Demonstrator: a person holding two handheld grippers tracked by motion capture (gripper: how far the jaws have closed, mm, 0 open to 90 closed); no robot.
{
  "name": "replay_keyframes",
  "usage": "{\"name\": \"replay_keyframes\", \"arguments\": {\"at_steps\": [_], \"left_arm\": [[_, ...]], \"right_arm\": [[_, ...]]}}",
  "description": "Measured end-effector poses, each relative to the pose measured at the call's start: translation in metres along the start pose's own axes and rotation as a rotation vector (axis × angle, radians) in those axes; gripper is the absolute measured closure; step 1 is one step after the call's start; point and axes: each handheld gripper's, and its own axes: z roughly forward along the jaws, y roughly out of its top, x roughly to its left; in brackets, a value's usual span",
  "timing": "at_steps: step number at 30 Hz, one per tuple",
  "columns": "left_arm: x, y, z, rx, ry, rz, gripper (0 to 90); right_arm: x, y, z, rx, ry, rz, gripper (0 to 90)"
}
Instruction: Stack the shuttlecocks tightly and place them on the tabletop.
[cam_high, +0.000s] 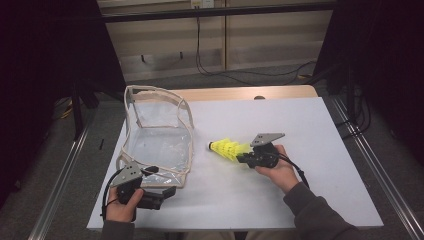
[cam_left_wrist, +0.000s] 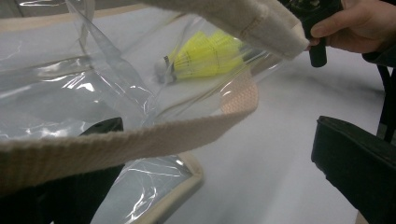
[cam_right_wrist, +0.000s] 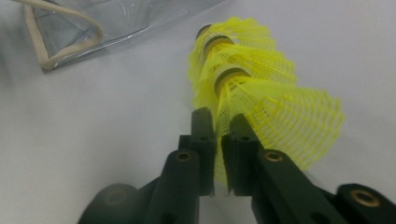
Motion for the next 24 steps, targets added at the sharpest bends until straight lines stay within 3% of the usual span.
{"name": "replay_keyframes", "arguments": {"at_steps": [7,20,24], "left_arm": [[0.0,0.0,0.0,0.0,0.0,-0.001,3.1],[0.0,0.0,0.0,-0.006,-0.002,-0.007,3.1],[0.0,0.0,0.0,-0.006,-0.002,-0.007,3.1]], "right_arm": [[0.001,0.002,0.004,-0.025,-0.03,0.014,90.0],[-0.006,0.009,0.012,-0.064,-0.141,0.043,90.0],[-0.004,0.009,0.014,-0.063,-0.123,0.044,90.0]]}}
